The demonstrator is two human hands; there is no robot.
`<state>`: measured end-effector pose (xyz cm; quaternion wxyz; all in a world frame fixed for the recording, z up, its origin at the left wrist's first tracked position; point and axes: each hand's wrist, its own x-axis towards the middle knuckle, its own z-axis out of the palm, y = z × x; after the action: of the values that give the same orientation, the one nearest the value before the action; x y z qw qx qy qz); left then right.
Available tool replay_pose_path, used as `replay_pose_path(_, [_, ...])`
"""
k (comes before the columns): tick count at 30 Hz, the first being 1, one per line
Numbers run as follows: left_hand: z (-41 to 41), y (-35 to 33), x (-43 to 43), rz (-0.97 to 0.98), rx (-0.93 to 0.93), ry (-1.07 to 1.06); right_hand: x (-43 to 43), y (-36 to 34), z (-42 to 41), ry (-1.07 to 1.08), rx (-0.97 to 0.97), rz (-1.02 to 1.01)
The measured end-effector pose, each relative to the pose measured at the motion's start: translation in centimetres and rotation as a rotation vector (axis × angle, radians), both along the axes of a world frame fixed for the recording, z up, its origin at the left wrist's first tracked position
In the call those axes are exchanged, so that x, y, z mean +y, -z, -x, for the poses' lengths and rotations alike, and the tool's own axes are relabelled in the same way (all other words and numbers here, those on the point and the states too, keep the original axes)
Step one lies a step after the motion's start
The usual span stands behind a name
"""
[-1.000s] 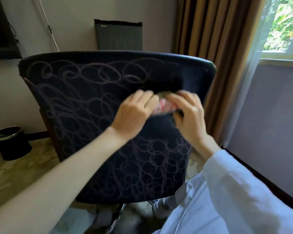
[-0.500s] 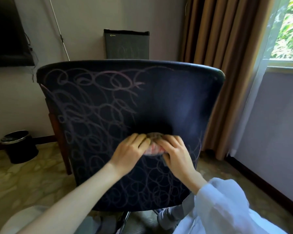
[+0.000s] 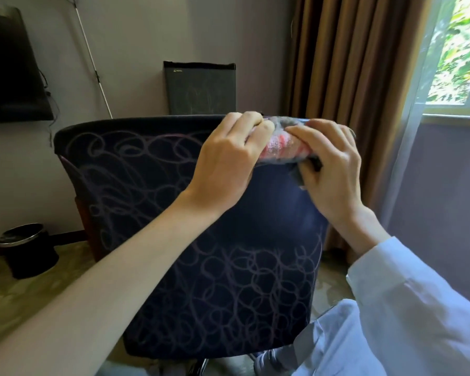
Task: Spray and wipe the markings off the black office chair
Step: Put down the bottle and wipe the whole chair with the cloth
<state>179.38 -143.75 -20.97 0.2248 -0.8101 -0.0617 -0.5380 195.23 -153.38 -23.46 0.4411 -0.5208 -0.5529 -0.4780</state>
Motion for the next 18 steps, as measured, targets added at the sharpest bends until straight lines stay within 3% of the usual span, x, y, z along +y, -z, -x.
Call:
replay_pose_path(9, [-1.2, 9.9, 1.8, -0.014, 0.199, -0.026, 0.4, 10.4, -0.3, -0.026, 0.188, 0.305])
replay_pose_path(18, [-0.1, -3.0, -1.5, -0.016, -0.044, -0.007, -1.4, -3.7, 0.4, -0.03, 0.007, -0.05])
